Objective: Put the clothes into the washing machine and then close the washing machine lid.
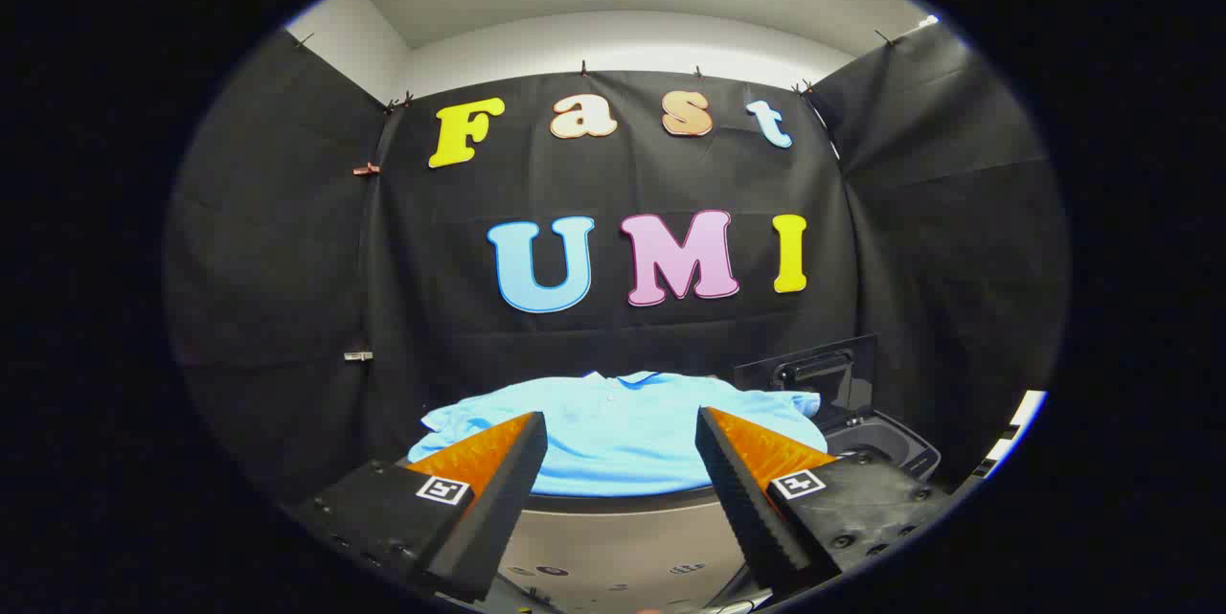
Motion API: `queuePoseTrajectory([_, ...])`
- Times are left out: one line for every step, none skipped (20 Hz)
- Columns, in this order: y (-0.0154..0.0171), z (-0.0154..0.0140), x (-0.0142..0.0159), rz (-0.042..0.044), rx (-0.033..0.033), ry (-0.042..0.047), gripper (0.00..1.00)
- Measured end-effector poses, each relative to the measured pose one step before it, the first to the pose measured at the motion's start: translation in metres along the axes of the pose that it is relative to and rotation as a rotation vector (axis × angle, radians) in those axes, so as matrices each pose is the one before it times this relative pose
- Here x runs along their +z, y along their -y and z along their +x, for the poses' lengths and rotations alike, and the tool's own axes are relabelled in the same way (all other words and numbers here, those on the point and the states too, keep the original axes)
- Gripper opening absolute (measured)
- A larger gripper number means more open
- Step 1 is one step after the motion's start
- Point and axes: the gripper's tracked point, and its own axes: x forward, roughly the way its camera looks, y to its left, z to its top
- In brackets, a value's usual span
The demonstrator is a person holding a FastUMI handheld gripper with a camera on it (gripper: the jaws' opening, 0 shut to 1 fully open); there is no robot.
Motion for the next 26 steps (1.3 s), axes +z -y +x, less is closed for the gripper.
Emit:
queuePoseTrajectory([-0.00293, 0.00274, -0.00434, 0.00818, 0.01874, -0.00836, 0.98])
queuePoseTrajectory([-0.00304, 0.00178, -0.00214, 0.01137, 0.01743, -0.00171, 0.98])
queuePoseTrajectory([-0.00134, 0.0014, 0.00162, 0.00934, 0.0098, 0.01244, 0.98])
queuePoseTrajectory([0.00153, 0.00063, 0.00366, 0.00015, 0.00031, 0.02379, 0.98])
queuePoseTrajectory([0.00219, 0.00217, 0.00013, -0.00647, -0.00374, 0.01282, 0.98])
queuePoseTrajectory([0.00302, 0.00503, -0.00501, -0.00581, -0.00639, 0.00143, 0.98])
queuePoseTrajectory([0.00385, 0.00667, -0.00683, -0.00031, -0.01066, -0.01338, 0.98])
queuePoseTrajectory([0.00262, 0.00588, -0.00966, 0.00107, -0.00248, -0.02102, 0.98])
queuePoseTrajectory([0.00106, 0.00614, -0.00748, -0.00289, 0.00046, -0.02287, 0.98])
queuePoseTrajectory([0.00102, 0.00397, -0.00534, -0.00321, 0.0044, -0.02449, 0.98])
queuePoseTrajectory([-0.00068, 0.00297, -0.00351, 0.00419, 0.00996, -0.0193, 0.98])
queuePoseTrajectory([-0.00277, 0.0024, 0.00223, 0.00781, 0.01524, -0.00201, 0.99])
queuePoseTrajectory([-0.00159, 0.00226, 0.00358, 0.01005, 0.01106, -0.00252, 0.99])
queuePoseTrajectory([0.00079, 0.00175, 0.00177, 0.00837, 0.00611, -0.00329, 0.98])
queuePoseTrajectory([0.0007, 0.00182, 0.00262, 0.0067, 0.0011, 0.0002, 0.98])
queuePoseTrajectory([0.00053, 0.00058, 0.00037, 0.00493, -0.0027, -0.00142, 0.98])
queuePoseTrajectory([0.00085, -0.00187, 0.00098, 0.00227, -0.00584, -0.00058, 0.98])
queuePoseTrajectory([0.00053, -0.00024, -0.00005, -0.0028, -0.00794, -0.00182, 0.98])
queuePoseTrajectory([0.00039, 0.00114, -0.00052, -0.00159, -0.00672, -0.00949, 0.98])
queuePoseTrajectory([-0.00073, -0.00007, -0.00068, 0.00386, -0.00317, -0.00752, 0.98])
queuePoseTrajectory([-0.00102, -0.00037, 0.0002, 0.00958, 0.002, -0.00749, 0.98])
queuePoseTrajectory([-0.00203, -0.0008, 0.00285, 0.00845, 0.00739, 0.00865, 0.99])
queuePoseTrajectory([0.0, 0.00073, 0.00393, 0.0017, 0.00085, 0.00369, 0.99])
queuePoseTrajectory([-0.00088, 0.00057, 0.0025, -0.00354, 0.00071, 0.00485, 0.98])
queuePoseTrajectory([-0.00342, -0.00135, 0.00428, -0.00639, 0.00358, 0.00923, 0.98])
queuePoseTrajectory([-0.00242, -0.00113, 0.00229, -0.00878, 0.00114, 0.00577, 0.98])
